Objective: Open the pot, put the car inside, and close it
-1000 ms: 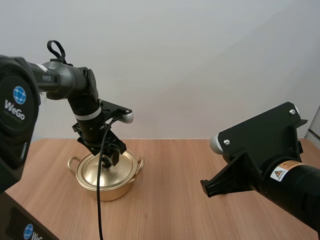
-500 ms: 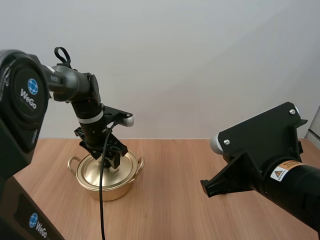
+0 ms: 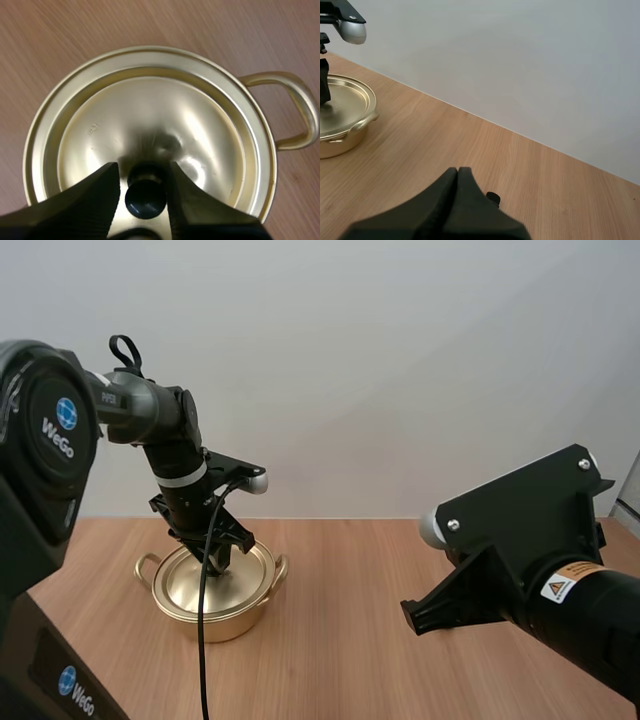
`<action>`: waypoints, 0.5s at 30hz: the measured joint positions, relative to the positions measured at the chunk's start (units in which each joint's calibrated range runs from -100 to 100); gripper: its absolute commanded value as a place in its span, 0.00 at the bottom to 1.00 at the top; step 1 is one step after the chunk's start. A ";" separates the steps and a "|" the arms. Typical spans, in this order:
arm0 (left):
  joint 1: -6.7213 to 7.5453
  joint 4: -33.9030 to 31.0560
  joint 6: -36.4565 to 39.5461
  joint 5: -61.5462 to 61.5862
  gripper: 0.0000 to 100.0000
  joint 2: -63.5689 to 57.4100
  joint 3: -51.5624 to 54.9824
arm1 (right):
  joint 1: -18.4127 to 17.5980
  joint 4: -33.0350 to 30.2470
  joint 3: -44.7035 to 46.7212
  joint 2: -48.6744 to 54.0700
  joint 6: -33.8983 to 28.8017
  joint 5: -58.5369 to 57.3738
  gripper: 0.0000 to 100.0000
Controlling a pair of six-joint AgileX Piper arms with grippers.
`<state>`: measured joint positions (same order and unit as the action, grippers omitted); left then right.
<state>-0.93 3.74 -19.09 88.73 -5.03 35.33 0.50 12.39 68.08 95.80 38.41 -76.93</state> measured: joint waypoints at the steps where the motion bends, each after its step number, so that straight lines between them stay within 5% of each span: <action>1: 0.00 0.00 0.00 -0.21 0.08 0.00 0.00 | 0.00 0.00 0.00 0.00 0.00 0.00 0.00; 2: 0.00 0.00 0.00 -0.55 0.00 0.00 0.00 | 0.00 0.00 0.00 0.00 0.00 0.00 0.00; 15: 0.00 0.00 0.48 -1.23 0.00 -1.68 -0.31 | 0.00 0.00 0.00 0.00 0.00 0.00 0.00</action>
<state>-0.93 3.74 -18.61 87.50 -6.72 35.02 0.50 12.39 68.08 95.80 38.41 -76.93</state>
